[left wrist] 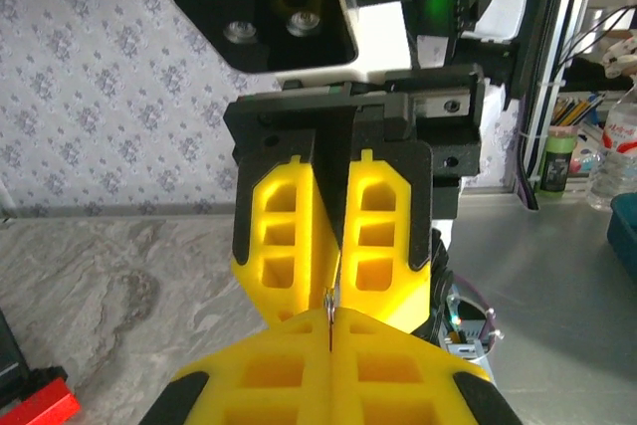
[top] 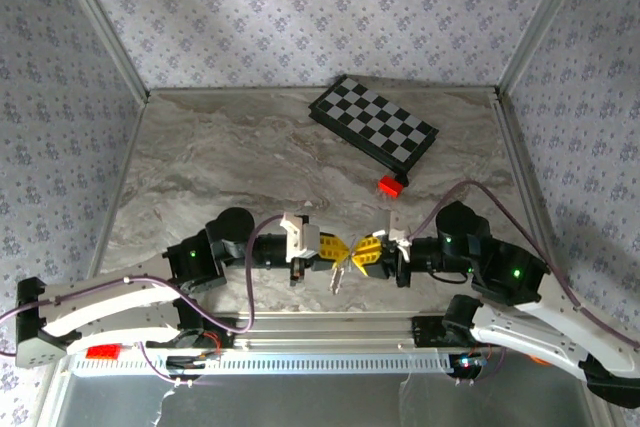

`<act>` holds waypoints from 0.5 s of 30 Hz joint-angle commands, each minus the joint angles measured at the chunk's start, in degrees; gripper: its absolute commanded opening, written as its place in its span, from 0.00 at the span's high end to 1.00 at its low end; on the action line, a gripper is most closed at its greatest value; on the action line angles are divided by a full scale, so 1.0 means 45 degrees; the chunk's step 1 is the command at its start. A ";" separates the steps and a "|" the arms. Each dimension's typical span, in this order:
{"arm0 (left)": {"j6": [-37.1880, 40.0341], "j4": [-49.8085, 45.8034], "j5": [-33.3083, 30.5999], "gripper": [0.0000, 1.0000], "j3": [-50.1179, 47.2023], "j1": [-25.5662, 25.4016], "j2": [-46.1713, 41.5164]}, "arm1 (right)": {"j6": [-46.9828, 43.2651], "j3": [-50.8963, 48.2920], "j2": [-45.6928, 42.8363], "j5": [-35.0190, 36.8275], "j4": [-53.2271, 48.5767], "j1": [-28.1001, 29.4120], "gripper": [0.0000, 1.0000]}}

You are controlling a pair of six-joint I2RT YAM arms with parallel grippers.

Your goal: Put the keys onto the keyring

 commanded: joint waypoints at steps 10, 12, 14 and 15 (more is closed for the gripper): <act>-0.0274 0.1406 0.0264 1.00 -0.0027 -0.0112 -0.0186 | 0.0120 0.0106 -0.1120 0.0428 0.0344 -0.0060 0.64; -0.0312 0.1497 0.0327 1.00 -0.0058 -0.0109 -0.0196 | 0.0244 0.0191 -0.1352 0.0458 0.0514 -0.0062 0.59; -0.0351 0.1603 0.0446 1.00 -0.0077 -0.0113 -0.0178 | 0.0335 0.0228 -0.1420 0.0431 0.0745 -0.0062 0.57; -0.0380 0.1675 0.0494 1.00 -0.0101 -0.0114 -0.0188 | 0.0355 0.0231 -0.1402 0.0326 0.0850 -0.0061 0.57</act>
